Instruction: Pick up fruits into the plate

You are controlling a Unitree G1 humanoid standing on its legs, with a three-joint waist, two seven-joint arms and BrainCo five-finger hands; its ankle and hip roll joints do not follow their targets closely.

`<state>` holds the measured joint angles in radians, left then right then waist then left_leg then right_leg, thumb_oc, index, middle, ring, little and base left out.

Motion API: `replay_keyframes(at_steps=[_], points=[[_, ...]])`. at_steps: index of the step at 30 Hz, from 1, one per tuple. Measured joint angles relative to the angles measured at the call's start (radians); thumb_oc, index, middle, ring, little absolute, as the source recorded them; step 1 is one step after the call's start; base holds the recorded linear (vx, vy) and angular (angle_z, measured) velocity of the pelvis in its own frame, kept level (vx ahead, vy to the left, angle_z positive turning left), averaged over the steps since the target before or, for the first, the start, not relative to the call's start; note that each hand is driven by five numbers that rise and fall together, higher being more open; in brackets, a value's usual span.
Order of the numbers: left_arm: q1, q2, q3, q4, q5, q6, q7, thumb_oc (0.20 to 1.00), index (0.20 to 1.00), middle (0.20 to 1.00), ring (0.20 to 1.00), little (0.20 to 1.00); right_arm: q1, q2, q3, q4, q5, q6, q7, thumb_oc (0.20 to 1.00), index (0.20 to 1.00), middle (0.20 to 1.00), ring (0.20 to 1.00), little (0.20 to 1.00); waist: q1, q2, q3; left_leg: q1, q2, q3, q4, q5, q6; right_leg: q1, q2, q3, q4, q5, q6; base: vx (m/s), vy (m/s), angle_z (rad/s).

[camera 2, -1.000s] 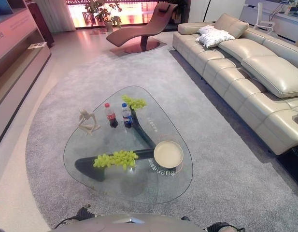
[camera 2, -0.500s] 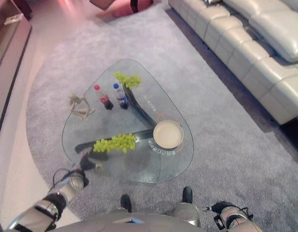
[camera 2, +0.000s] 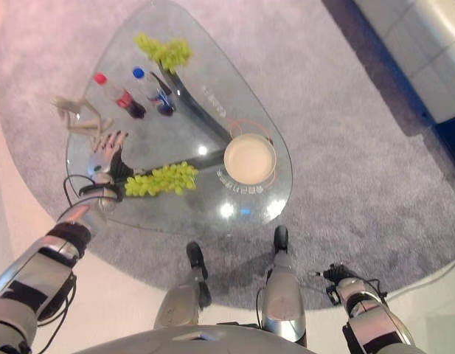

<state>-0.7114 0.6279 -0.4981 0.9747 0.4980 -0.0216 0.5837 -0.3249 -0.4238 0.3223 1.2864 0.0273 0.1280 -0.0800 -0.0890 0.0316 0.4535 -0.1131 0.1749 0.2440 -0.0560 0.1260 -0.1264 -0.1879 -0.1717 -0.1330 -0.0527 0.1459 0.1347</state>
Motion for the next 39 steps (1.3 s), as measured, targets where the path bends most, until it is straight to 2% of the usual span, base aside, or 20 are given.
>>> replay_keyframes(at_steps=[7, 15, 24, 26, 32, 39], points=[[-0.056, -0.002, -0.041, 0.032, -0.016, -0.004, -0.027, 1.000, 1.000, 1.000, 1.000, 1.000, -0.037, 0.000, 0.001, -0.017, 0.042, -0.002, -0.023, 1.000, 1.000, 1.000, 1.000, 1.000, -0.011, -0.009, 0.033, -0.050, 0.000, -0.014, 0.019, 0.000, 0.000, -0.036, -0.004, -0.014, 0.012, 0.000, 0.000, -0.03, -0.046, 0.07], [-0.104, -0.002, -0.156, 0.073, 0.014, -0.001, -0.069, 1.000, 1.000, 1.000, 1.000, 1.000, -0.110, 0.002, 0.000, -0.019, 0.122, -0.019, -0.049, 1.000, 1.000, 1.000, 1.000, 1.000, -0.021, -0.036, 0.057, -0.148, -0.002, -0.029, 0.079, 0.003, 0.004, -0.134, -0.016, -0.010, 0.083, -0.004, -0.001, -0.01, -0.010, 0.03], [-0.121, -0.008, -0.195, 0.088, 0.016, 0.024, -0.089, 1.000, 1.000, 1.000, 1.000, 1.000, -0.126, -0.003, -0.014, -0.019, 0.159, -0.022, -0.071, 1.000, 1.000, 1.000, 1.000, 1.000, -0.029, -0.036, 0.063, -0.258, -0.008, -0.032, 0.146, 0.000, 0.018, -0.262, -0.030, 0.020, 0.169, -0.023, 0.001, 0.00, 0.005, -0.01], [-0.121, -0.025, -0.195, 0.116, 0.020, 0.046, -0.086, 1.000, 1.000, 1.000, 1.000, 1.000, -0.133, -0.004, -0.014, -0.019, 0.159, -0.024, -0.073, 1.000, 1.000, 1.000, 1.000, 1.000, -0.033, -0.036, 0.064, -0.278, -0.008, -0.032, 0.161, -0.001, 0.019, -0.285, -0.031, 0.024, 0.188, -0.024, -0.003, 0.00, 0.000, 0.00], [-0.131, -0.027, -0.188, 0.152, 0.028, 0.123, 0.024, 1.000, 1.000, 1.000, 1.000, 1.000, -0.154, -0.029, -0.013, -0.043, 0.159, -0.041, -0.073, 1.000, 1.000, 1.000, 1.000, 1.000, -0.037, -0.036, 0.064, -0.346, -0.006, -0.032, 0.213, -0.012, 0.025, -0.368, -0.036, 0.044, 0.259, -0.045, -0.007, 0.00, 0.015, -0.02], [-0.147, -0.026, -0.090, 0.212, -0.039, 0.149, 0.143, 1.000, 1.000, 1.000, 1.000, 1.000, -0.148, -0.030, -0.012, -0.043, 0.159, -0.069, -0.073, 1.000, 1.000, 1.000, 1.000, 1.000, -0.054, -0.039, 0.066, -0.426, 0.002, -0.049, 0.295, -0.040, 0.029, -0.428, -0.039, 0.047, 0.307, -0.059, -0.011, -0.01, -0.010, 0.01]])
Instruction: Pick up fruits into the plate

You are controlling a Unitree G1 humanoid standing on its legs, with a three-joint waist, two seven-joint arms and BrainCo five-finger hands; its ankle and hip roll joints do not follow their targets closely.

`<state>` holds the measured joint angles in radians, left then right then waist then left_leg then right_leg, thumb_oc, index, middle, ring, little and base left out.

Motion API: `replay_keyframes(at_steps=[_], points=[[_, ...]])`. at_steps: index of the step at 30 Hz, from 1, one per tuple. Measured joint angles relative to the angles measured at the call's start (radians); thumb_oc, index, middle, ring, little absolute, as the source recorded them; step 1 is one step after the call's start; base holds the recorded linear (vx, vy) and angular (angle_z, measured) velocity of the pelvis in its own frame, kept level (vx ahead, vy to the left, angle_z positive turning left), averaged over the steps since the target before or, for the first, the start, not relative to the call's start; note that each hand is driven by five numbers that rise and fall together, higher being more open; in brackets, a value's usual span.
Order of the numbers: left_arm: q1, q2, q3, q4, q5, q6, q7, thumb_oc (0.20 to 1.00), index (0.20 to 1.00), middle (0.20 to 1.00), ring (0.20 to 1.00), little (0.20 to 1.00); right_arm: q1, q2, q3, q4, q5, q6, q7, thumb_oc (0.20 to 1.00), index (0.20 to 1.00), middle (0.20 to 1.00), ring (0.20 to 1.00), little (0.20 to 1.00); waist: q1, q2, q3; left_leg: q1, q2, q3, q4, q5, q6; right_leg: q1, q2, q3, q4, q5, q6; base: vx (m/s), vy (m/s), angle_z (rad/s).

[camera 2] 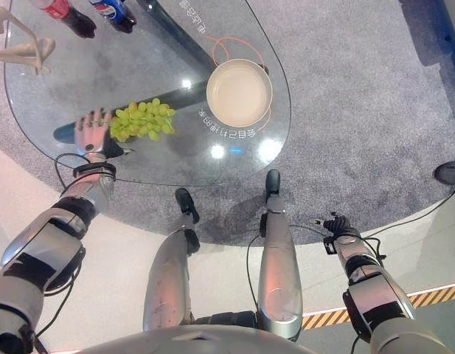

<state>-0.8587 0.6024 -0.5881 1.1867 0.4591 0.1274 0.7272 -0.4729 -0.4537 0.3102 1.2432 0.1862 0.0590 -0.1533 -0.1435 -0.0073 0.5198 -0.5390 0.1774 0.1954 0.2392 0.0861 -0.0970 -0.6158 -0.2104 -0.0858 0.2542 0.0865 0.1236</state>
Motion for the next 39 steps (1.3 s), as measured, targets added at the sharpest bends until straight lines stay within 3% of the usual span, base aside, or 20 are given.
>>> replay_keyframes(at_steps=[10, 23, 26, 35, 39], points=[[-0.127, 0.039, 0.039, 0.007, -0.046, -0.002, 0.094, 1.000, 1.000, 1.000, 1.000, 1.000, 0.051, 0.005, 0.012, -0.010, 0.002, -0.040, 0.002, 1.000, 1.000, 1.000, 1.000, 1.000, -0.011, -0.048, 0.023, -0.089, 0.016, -0.011, 0.080, -0.029, 0.000, -0.065, 0.008, 0.006, 0.029, -0.002, 0.000, -0.02, -0.026, -0.02], [-0.226, 0.042, -0.007, 0.017, 0.020, -0.046, 0.078, 1.000, 1.000, 1.000, 1.000, 1.000, 0.047, 0.006, 0.022, -0.058, 0.030, -0.077, -0.014, 1.000, 1.000, 1.000, 1.000, 1.000, -0.029, -0.049, 0.023, -0.137, 0.017, -0.013, 0.107, -0.047, 0.002, -0.101, 0.007, 0.007, 0.030, 0.004, -0.002, 0.00, 0.000, 0.00], [-0.240, 0.045, -0.047, 0.017, 0.049, -0.051, 0.021, 1.000, 1.000, 1.000, 1.000, 1.000, 0.043, 0.006, 0.024, -0.094, 0.030, -0.079, -0.024, 1.000, 1.000, 1.000, 1.000, 1.000, -0.032, -0.050, 0.022, -0.156, 0.017, -0.009, 0.110, -0.048, 0.002, -0.125, 0.007, 0.013, 0.036, 0.003, -0.002, 0.01, 0.043, -0.03], [-0.252, 0.048, -0.180, 0.013, 0.047, -0.085, -0.288, 1.000, 1.000, 1.000, 1.000, 1.000, 0.022, 0.004, 0.031, -0.169, 0.028, -0.047, -0.056, 1.000, 1.000, 1.000, 1.000, 1.000, -0.056, -0.050, 0.022, -0.188, 0.010, 0.003, 0.119, -0.051, 0.007, -0.168, 0.000, 0.027, 0.048, 0.003, -0.001, 0.02, 0.063, -0.02], [-0.272, 0.062, -0.212, 0.006, 0.039, -0.082, -0.361, 1.000, 1.000, 1.000, 1.000, 1.000, 0.019, -0.004, 0.030, -0.179, 0.026, -0.037, -0.059, 1.000, 1.000, 1.000, 1.000, 1.000, -0.053, -0.049, 0.021, -0.190, 0.005, 0.018, 0.118, -0.053, 0.010, -0.188, -0.005, 0.044, 0.062, 0.001, 0.002, 0.01, 0.023, -0.03]])
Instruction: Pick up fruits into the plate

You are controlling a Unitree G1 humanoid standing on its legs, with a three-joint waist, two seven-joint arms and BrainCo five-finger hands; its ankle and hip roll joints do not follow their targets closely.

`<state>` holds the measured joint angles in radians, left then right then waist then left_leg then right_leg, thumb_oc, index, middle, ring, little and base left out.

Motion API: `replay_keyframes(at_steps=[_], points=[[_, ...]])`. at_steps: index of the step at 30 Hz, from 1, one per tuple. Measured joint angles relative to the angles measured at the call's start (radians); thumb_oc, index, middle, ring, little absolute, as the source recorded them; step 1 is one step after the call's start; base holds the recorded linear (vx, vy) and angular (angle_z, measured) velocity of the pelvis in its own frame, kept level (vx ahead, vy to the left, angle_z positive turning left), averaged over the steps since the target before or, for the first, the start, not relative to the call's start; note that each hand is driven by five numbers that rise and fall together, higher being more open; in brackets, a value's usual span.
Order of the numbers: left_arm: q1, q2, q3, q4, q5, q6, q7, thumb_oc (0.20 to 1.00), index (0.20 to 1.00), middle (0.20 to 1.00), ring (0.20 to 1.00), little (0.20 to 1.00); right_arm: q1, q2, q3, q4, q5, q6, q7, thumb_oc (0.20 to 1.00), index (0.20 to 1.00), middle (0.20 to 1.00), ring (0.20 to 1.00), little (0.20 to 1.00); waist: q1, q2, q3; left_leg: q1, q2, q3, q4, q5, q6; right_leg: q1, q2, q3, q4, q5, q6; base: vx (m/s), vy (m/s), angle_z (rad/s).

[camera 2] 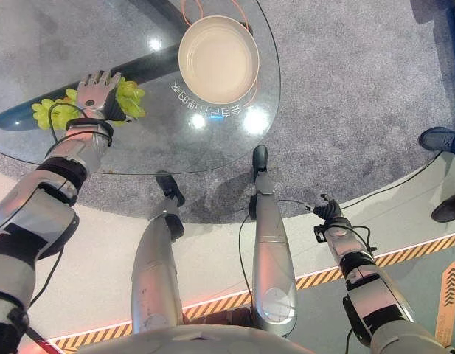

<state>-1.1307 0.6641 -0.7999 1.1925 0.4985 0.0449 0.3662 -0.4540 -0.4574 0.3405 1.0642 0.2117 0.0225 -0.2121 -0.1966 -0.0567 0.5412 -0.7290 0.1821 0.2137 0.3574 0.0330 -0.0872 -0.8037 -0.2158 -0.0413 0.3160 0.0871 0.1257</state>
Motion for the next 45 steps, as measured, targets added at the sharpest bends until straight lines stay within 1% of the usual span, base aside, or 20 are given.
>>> replay_keyframes(at_steps=[2, 6, 11, 14, 15, 16, 17, 20, 22, 31, 36, 40, 45], points=[[0.000, 0.013, 0.000, -0.001, -0.007, 0.015, -0.014, 1.000, 1.000, 1.000, 1.000, 1.000, -0.005, -0.004, 0.000, -0.012, -0.005, 0.000, 0.000, 1.000, 1.000, 1.000, 1.000, 1.000, -0.004, 0.000, 0.000, -0.004, 0.000, 0.007, 0.000, 0.000, 0.001, -0.012, 0.000, 0.007, 0.002, -0.001, 0.002, 0.01, 0.004, -0.08], [-0.004, 0.014, -0.013, -0.001, -0.006, 0.050, -0.033, 1.000, 1.000, 1.000, 1.000, 1.000, -0.008, -0.022, 0.000, -0.026, -0.006, 0.001, -0.003, 1.000, 1.000, 1.000, 1.000, 1.000, -0.007, 0.001, 0.000, -0.007, 0.000, 0.005, 0.000, 0.000, 0.000, -0.020, 0.000, 0.008, 0.016, -0.005, 0.000, 0.00, 0.001, -0.01], [-0.007, 0.011, -0.011, 0.005, 0.015, 0.122, 0.015, 1.000, 1.000, 1.000, 1.000, 1.000, -0.025, -0.063, -0.001, -0.050, -0.003, -0.002, -0.008, 1.000, 1.000, 1.000, 1.000, 1.000, -0.007, 0.001, 0.000, -0.025, 0.002, 0.002, 0.004, 0.001, -0.001, -0.047, 0.002, 0.009, 0.037, -0.014, -0.004, 0.00, -0.038, 0.00], [-0.002, 0.010, -0.009, 0.030, 0.036, 0.150, 0.063, 1.000, 1.000, 1.000, 1.000, 1.000, -0.025, -0.078, -0.001, -0.052, 0.005, -0.005, -0.013, 1.000, 1.000, 1.000, 1.000, 1.000, -0.006, 0.001, 0.000, -0.036, 0.006, -0.002, 0.005, 0.001, -0.002, -0.054, 0.006, 0.006, 0.037, -0.014, -0.005, -0.01, -0.065, 0.00], [0.001, 0.010, -0.009, 0.033, 0.038, 0.151, 0.073, 1.000, 1.000, 1.000, 1.000, 1.000, -0.025, -0.080, -0.001, -0.052, 0.005, -0.007, -0.016, 1.000, 1.000, 1.000, 1.000, 1.000, -0.005, 0.001, 0.000, -0.037, 0.007, -0.002, 0.006, 0.001, -0.002, -0.055, 0.007, 0.006, 0.037, -0.014, -0.005, -0.01, -0.069, -0.01], [0.005, 0.010, -0.006, 0.038, 0.049, 0.150, 0.091, 0.288, 0.288, 0.288, 0.288, 0.288, -0.025, -0.080, -0.001, -0.052, 0.006, -0.012, -0.021, 1.000, 1.000, 1.000, 1.000, 1.000, -0.004, 0.001, 0.000, -0.039, 0.008, -0.002, 0.006, 0.001, -0.003, -0.057, 0.008, 0.006, 0.037, -0.014, -0.005, -0.01, -0.053, -0.01], [0.008, 0.008, 0.006, 0.037, 0.051, 0.148, 0.107, 0.200, 0.200, 0.200, 0.200, 0.200, -0.025, -0.081, -0.001, -0.054, 0.011, -0.016, -0.024, 1.000, 1.000, 1.000, 1.000, 1.000, -0.002, 0.001, 0.000, -0.044, 0.009, -0.005, 0.009, 0.000, -0.004, -0.060, 0.009, 0.005, 0.038, -0.014, -0.005, -0.01, -0.063, -0.01], [0.009, 0.003, 0.032, 0.038, 0.051, 0.149, 0.159, 0.200, 0.200, 0.200, 0.200, 0.200, -0.025, -0.082, -0.001, -0.058, 0.026, -0.032, -0.030, 1.000, 1.000, 1.000, 1.000, 1.000, -0.002, 0.000, -0.001, -0.069, 0.012, -0.015, 0.025, -0.002, -0.006, -0.079, 0.011, 0.003, 0.049, -0.015, -0.007, -0.01, -0.018, 0.01], [-0.005, 0.007, 0.051, 0.046, 0.050, 0.151, 0.174, 0.200, 0.200, 0.200, 0.200, 0.200, -0.026, -0.085, -0.001, -0.059, 0.036, -0.037, -0.039, 1.000, 1.000, 1.000, 1.000, 1.000, 0.000, 0.000, -0.001, -0.085, 0.013, -0.019, 0.034, -0.002, -0.006, -0.091, 0.012, 0.003, 0.051, -0.015, -0.007, 0.00, 0.000, 0.00], [-0.004, 0.019, 0.054, 0.080, 0.049, 0.150, 0.175, 0.200, 0.200, 0.200, 0.200, 0.200, -0.027, -0.103, -0.001, -0.098, 0.043, -0.051, -0.051, 1.000, 1.000, 1.000, 1.000, 1.000, 0.000, -0.001, -0.002, -0.103, 0.013, -0.024, 0.041, -0.005, -0.006, -0.100, 0.012, -0.001, 0.044, -0.013, -0.008, 0.00, 0.000, 0.00], [0.007, 0.021, 0.061, 0.081, 0.029, 0.145, 0.195, 0.200, 0.200, 0.200, 0.200, 0.200, -0.028, -0.112, -0.001, -0.106, 0.043, -0.069, -0.068, 1.000, 1.000, 1.000, 1.000, 1.000, -0.002, -0.003, -0.002, -0.104, 0.014, -0.026, 0.041, -0.006, -0.007, -0.099, 0.012, -0.004, 0.046, -0.013, -0.009, 0.00, 0.000, 0.00], [0.016, 0.024, 0.083, 0.080, -0.014, 0.109, 0.213, 0.200, 0.200, 0.200, 0.200, 0.200, -0.028, -0.112, -0.001, -0.118, 0.043, -0.071, -0.070, 1.000, 1.000, 1.000, 1.000, 1.000, -0.003, -0.003, -0.002, -0.104, 0.014, -0.026, 0.041, -0.006, -0.007, -0.099, 0.012, -0.004, 0.046, -0.013, -0.009, 0.00, 0.008, 0.00], [0.065, 0.029, 0.145, 0.024, -0.152, 0.025, 0.264, 0.200, 0.200, 0.200, 0.200, 0.200, -0.023, -0.109, 0.000, -0.179, 0.043, -0.078, -0.090, 1.000, 1.000, 1.000, 1.000, 1.000, -0.004, -0.004, -0.001, -0.086, 0.014, -0.030, 0.041, -0.006, -0.007, -0.074, 0.012, -0.009, 0.044, -0.011, -0.011, 0.00, 0.002, 0.01]])
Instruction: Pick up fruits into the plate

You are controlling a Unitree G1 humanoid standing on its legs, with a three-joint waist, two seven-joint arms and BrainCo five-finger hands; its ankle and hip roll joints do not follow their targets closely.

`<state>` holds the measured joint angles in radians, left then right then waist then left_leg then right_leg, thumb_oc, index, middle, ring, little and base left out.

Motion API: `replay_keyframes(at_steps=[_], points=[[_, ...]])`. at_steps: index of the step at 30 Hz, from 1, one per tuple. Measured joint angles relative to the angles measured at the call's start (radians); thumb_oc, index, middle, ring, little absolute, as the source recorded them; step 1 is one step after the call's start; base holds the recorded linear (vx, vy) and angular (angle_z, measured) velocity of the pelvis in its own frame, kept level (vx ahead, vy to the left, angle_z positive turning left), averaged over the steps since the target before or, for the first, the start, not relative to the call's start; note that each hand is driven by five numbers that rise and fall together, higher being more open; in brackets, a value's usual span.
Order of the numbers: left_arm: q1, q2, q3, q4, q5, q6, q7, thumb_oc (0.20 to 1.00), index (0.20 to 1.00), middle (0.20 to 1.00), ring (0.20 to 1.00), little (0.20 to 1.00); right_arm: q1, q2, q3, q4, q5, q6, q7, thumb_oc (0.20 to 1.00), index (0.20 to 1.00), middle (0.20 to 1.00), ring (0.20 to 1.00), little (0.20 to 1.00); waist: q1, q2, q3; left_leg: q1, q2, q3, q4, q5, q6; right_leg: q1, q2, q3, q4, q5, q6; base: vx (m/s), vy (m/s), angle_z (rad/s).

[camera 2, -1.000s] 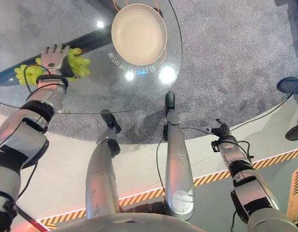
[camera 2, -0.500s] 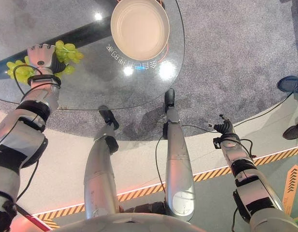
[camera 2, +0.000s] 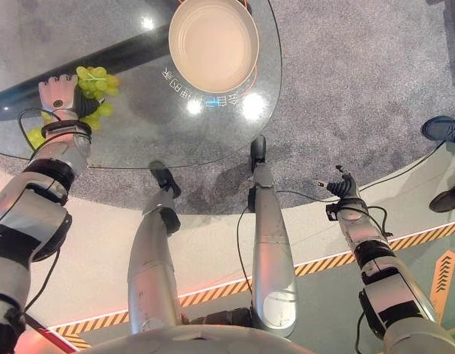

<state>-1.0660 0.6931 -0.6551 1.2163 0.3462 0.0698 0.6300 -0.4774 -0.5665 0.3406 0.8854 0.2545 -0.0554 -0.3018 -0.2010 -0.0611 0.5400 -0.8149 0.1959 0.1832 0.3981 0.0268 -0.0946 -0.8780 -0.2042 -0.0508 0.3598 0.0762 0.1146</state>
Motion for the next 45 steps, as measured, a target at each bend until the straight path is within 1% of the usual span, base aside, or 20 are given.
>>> replay_keyframes(at_steps=[6, 8, 9, 10, 12, 14, 18, 21, 24, 26, 27, 30, 31, 32, 34, 36, 38, 39, 41, 45], points=[[0.135, 0.001, 0.157, -0.180, -0.167, -0.106, 0.049, 0.200, 0.200, 0.200, 0.200, 0.200, 0.061, 0.020, -0.001, -0.115, -0.013, -0.055, -0.034, 1.000, 1.000, 1.000, 1.000, 1.000, 0.014, -0.002, 0.000, 0.091, -0.001, -0.014, -0.013, -0.001, -0.001, 0.112, -0.001, -0.021, -0.029, 0.000, 0.000, 0.02, -0.006, 0.06], [0.189, 0.000, 0.208, -0.227, -0.213, -0.141, 0.061, 0.200, 0.200, 0.200, 0.200, 0.200, 0.104, 0.032, 0.000, -0.148, -0.042, -0.092, -0.040, 1.000, 1.000, 1.000, 1.000, 1.000, 0.025, -0.003, -0.001, 0.144, -0.003, -0.012, -0.038, -0.004, -0.009, 0.164, -0.001, -0.025, -0.049, -0.001, 0.001, 0.00, 0.000, 0.00], [0.202, 0.000, 0.223, -0.237, -0.229, -0.152, 0.064, 0.200, 0.200, 0.200, 0.200, 0.200, 0.119, 0.035, 0.000, -0.156, -0.051, -0.100, -0.040, 1.000, 1.000, 1.000, 1.000, 1.000, 0.034, -0.002, -0.001, 0.162, -0.004, -0.012, -0.046, -0.003, -0.010, 0.181, -0.001, -0.028, -0.057, -0.001, 0.001, 0.04, -0.018, 0.05], [0.239, 0.005, 0.270, -0.274, -0.258, -0.169, 0.068, 0.200, 0.200, 0.200, 0.200, 0.200, 0.144, 0.042, 0.000, -0.179, -0.054, -0.103, -0.040, 1.000, 1.000, 1.000, 1.000, 1.000, 0.046, -0.002, -0.001, 0.196, -0.006, -0.013, -0.070, 0.005, -0.011, 0.216, -0.001, -0.036, -0.070, -0.004, 0.006, 0.03, -0.011, 0.06], [0.298, 0.000, 0.315, -0.322, -0.301, -0.196, 0.072, 0.200, 0.200, 0.200, 0.200, 0.200, 0.183, 0.047, 0.000, -0.204, -0.064, -0.111, -0.039, 1.000, 1.000, 1.000, 1.000, 1.000, 0.057, -0.002, -0.001, 0.256, -0.007, -0.013, -0.106, 0.019, -0.010, 0.272, 0.001, -0.046, -0.093, 0.000, 0.001, 0.01, 0.010, 0.06], [0.341, 0.000, 0.336, -0.344, -0.340, -0.216, 0.075, 0.200, 0.200, 0.200, 0.200, 0.200, 0.209, 0.050, 0.000, -0.219, -0.074, -0.115, -0.034, 1.000, 1.000, 1.000, 1.000, 1.000, 0.071, -0.002, -0.001, 0.312, -0.009, -0.013, -0.135, 0.023, -0.013, 0.323, 0.000, -0.055, -0.106, -0.002, 0.003, 0.02, 0.000, 0.05], [0.412, -0.007, 0.391, -0.417, -0.399, -0.238, 0.051, 0.200, 0.200, 0.200, 0.200, 0.200, 0.236, 0.051, -0.001, -0.266, -0.076, -0.112, 0.037, 1.000, 1.000, 1.000, 1.000, 1.000, 0.091, -0.002, -0.001, 0.418, -0.013, -0.015, -0.196, 0.043, -0.018, 0.425, 0.000, -0.078, -0.137, -0.002, 0.003, 0.04, -0.032, 0.09], [0.499, -0.022, 0.407, -0.541, -0.428, -0.271, -0.005, 0.200, 0.200, 0.200, 0.200, 0.200, 0.287, 0.059, -0.014, -0.355, -0.042, -0.107, 0.152, 1.000, 1.000, 1.000, 1.000, 1.000, 0.104, -0.001, -0.002, 0.545, -0.018, -0.016, -0.257, 0.054, -0.021, 0.549, -0.001, -0.098, -0.177, -0.005, 0.007, 0.08, -0.008, 0.09], [0.562, -0.020, 0.430, -0.673, -0.430, -0.309, -0.059, 0.200, 0.200, 0.200, 0.200, 0.200, 0.323, 0.064, -0.040, -0.418, -0.040, -0.104, 0.247, 1.000, 1.000, 1.000, 1.000, 1.000, 0.120, 0.000, -0.005, 0.606, -0.023, -0.013, -0.290, 0.058, -0.021, 0.611, -0.004, -0.103, -0.207, -0.008, 0.011, 0.14, -0.029, 0.04], [0.652, -0.017, 0.464, -0.854, -0.427, -0.318, -0.117, 0.200, 0.200, 0.200, 0.200, 0.200, 0.361, 0.064, -0.066, -0.500, -0.041, -0.082, 0.337, 1.000, 1.000, 1.000, 1.000, 1.000, 0.130, 0.003, -0.014, 0.665, -0.024, -0.014, -0.322, 0.066, -0.022, 0.673, -0.003, -0.120, -0.233, -0.005, 0.011, 0.14, -0.044, 0.09], [0.678, -0.017, 0.469, -0.894, -0.426, -0.316, -0.135, 0.200, 0.200, 0.200, 0.200, 0.200, 0.362, 0.064, -0.070, -0.519, -0.040, -0.067, 0.360, 1.000, 1.000, 1.000, 1.000, 1.000, 0.132, 0.006, -0.032, 0.673, -0.024, -0.014, -0.333, 0.066, -0.022, 0.683, -0.002, -0.124, -0.244, -0.006, 0.012, 0.17, -0.065, 0.07], [0.757, -0.019, 0.487, -1.028, -0.425, -0.320, -0.249, 0.200, 0.200, 0.200, 0.200, 0.200, 0.360, 0.041, -0.073, -0.618, -0.042, 0.009, 0.473, 1.000, 1.000, 1.000, 1.000, 1.000, 0.148, 0.017, -0.115, 0.736, -0.021, -0.013, -0.372, 0.072, -0.028, 0.754, 0.009, -0.134, -0.294, -0.001, 0.013, 0.11, -0.055, 0.03], [0.782, -0.019, 0.487, -1.047, -0.425, -0.321, -0.290, 0.200, 0.200, 0.200, 0.200, 0.200, 0.355, 0.031, -0.073, -0.646, -0.037, 0.029, 0.508, 1.000, 1.000, 1.000, 1.000, 1.000, 0.151, 0.029, -0.173, 0.739, -0.021, -0.014, -0.382, 0.070, -0.030, 0.764, 0.009, -0.143, -0.312, 0.000, 0.013, 0.09, -0.041, 0.10], [0.791, -0.019, 0.489, -1.058, -0.425, -0.319, -0.311, 0.200, 0.200, 0.200, 0.200, 0.200, 0.350, 0.023, -0.073, -0.663, -0.029, 0.045, 0.527, 1.000, 1.000, 1.000, 1.000, 1.000, 0.154, 0.033, -0.193, 0.750, -0.022, -0.015, -0.390, 0.071, -0.030, 0.776, 0.010, -0.148, -0.320, 0.002, 0.016, 0.07, -0.033, 0.11], [0.799, -0.018, 0.486, -1.090, -0.425, -0.329, -0.387, 0.200, 0.200, 0.200, 0.200, 0.200, 0.308, 0.006, -0.066, -0.685, 0.017, 0.109, 0.596, 1.000, 1.000, 1.000, 1.000, 1.000, 0.172, 0.048, -0.234, 0.803, -0.024, -0.012, -0.405, 0.070, -0.031, 0.837, 0.012, -0.155, -0.350, 0.004, 0.019, 0.08, -0.017, 0.06], [0.804, -0.017, 0.487, -1.092, -0.425, -0.335, -0.437, 0.200, 0.200, 0.200, 0.200, 0.200, 0.269, 0.006, -0.057, -0.684, 0.041, 0.158, 0.634, 1.000, 1.000, 1.000, 1.000, 1.000, 0.183, 0.060, -0.275, 0.813, -0.023, -0.013, -0.411, 0.067, -0.033, 0.857, 0.014, -0.160, -0.369, 0.005, 0.021, 0.09, -0.002, 0.03], [0.813, -0.017, 0.485, -1.109, -0.426, -0.335, -0.505, 0.200, 0.200, 0.200, 0.200, 0.200, 0.213, 0.008, -0.023, -0.684, 0.058, 0.228, 0.673, 1.000, 1.000, 1.000, 1.000, 1.000, 0.194, 0.068, -0.294, 0.858, -0.022, -0.010, -0.429, 0.067, -0.033, 0.900, 0.019, -0.161, -0.389, 0.007, 0.022, 0.09, 0.005, 0.00], [0.818, -0.017, 0.483, -1.119, -0.426, -0.335, -0.522, 0.200, 0.200, 0.200, 0.200, 0.200, 0.204, 0.008, -0.012, -0.684, 0.068, 0.246, 0.681, 1.000, 1.000, 1.000, 1.000, 1.000, 0.195, 0.067, -0.305, 0.863, -0.022, -0.010, -0.434, 0.067, -0.033, 0.907, 0.020, -0.161, -0.397, 0.007, 0.022, 0.06, 0.004, 0.02], [0.823, -0.017, 0.465, -1.140, -0.433, -0.335, -0.593, 0.200, 0.200, 0.200, 0.200, 0.200, 0.180, 0.018, 0.005, -0.683, 0.114, 0.312, 0.709, 1.000, 1.000, 1.000, 1.000, 1.000, 0.203, 0.068, -0.337, 0.876, -0.021, -0.011, -0.442, 0.069, -0.035, 0.926, 0.022, -0.170, -0.413, 0.007, 0.022, 0.04, 0.001, 0.05], [0.819, -0.017, 0.417, -1.172, -0.455, -0.335, -0.681, 0.200, 0.200, 0.200, 0.200, 0.200, 0.152, 0.049, 0.052, -0.682, 0.149, 0.378, 0.743, 1.000, 1.000, 1.000, 1.000, 1.000, 0.202, 0.068, -0.362, 0.893, -0.020, -0.013, -0.450, 0.069, -0.036, 0.948, 0.024, -0.179, -0.422, 0.007, 0.022, 0.05, -0.006, 0.04]])
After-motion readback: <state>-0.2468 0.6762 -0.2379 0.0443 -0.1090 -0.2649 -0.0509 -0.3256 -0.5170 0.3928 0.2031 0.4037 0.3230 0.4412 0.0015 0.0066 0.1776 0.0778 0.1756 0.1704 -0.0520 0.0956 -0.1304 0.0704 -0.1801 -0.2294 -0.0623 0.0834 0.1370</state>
